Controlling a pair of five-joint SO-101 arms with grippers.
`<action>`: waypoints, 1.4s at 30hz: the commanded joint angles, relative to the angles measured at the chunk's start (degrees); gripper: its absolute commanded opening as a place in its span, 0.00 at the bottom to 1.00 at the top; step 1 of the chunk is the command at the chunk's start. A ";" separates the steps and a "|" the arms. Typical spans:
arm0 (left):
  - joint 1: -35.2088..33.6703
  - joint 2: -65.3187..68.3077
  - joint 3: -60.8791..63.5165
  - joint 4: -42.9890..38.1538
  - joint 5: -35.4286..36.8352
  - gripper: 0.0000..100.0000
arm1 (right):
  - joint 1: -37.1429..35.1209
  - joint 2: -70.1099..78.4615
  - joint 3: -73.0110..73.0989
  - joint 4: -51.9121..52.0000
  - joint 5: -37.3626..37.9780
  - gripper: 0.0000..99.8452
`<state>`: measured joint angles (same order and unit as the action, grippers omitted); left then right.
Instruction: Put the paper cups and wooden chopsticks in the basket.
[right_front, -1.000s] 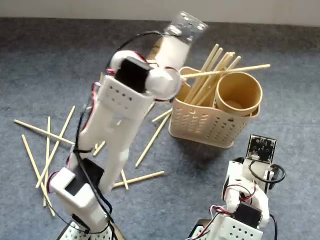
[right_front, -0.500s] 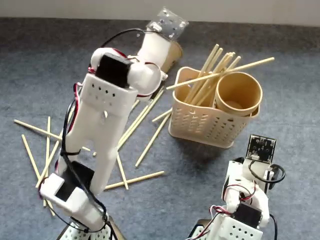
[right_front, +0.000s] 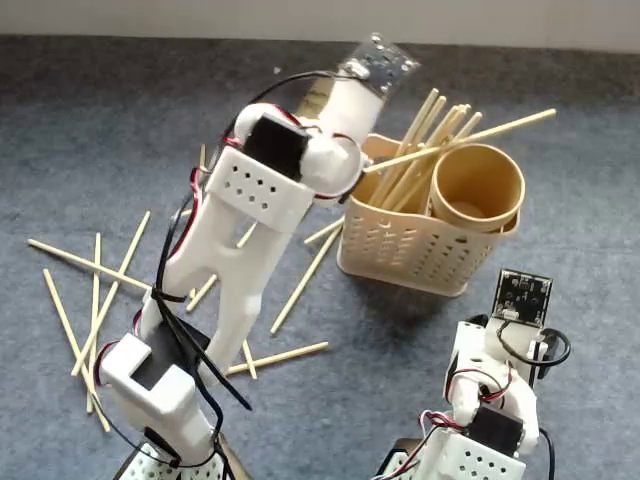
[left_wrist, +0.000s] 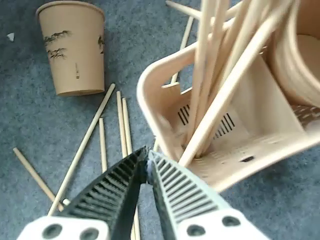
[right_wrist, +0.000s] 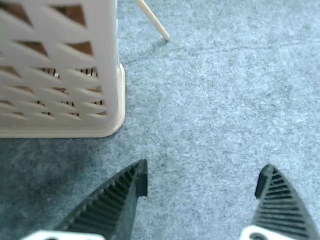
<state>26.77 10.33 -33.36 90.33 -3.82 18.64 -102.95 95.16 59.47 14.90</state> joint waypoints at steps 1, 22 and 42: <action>4.00 -2.77 -0.22 -1.23 -0.26 0.01 | -0.48 -0.31 4.62 -1.36 0.79 0.34; 3.82 -11.74 -8.04 -0.79 -0.26 0.01 | -0.48 -0.31 4.62 -1.36 0.79 0.34; 4.70 -12.62 25.45 -11.87 -0.44 0.01 | -0.48 -0.31 4.62 -1.36 0.79 0.34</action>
<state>30.81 -1.45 -13.85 81.36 -4.09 18.64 -102.95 95.16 59.47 14.90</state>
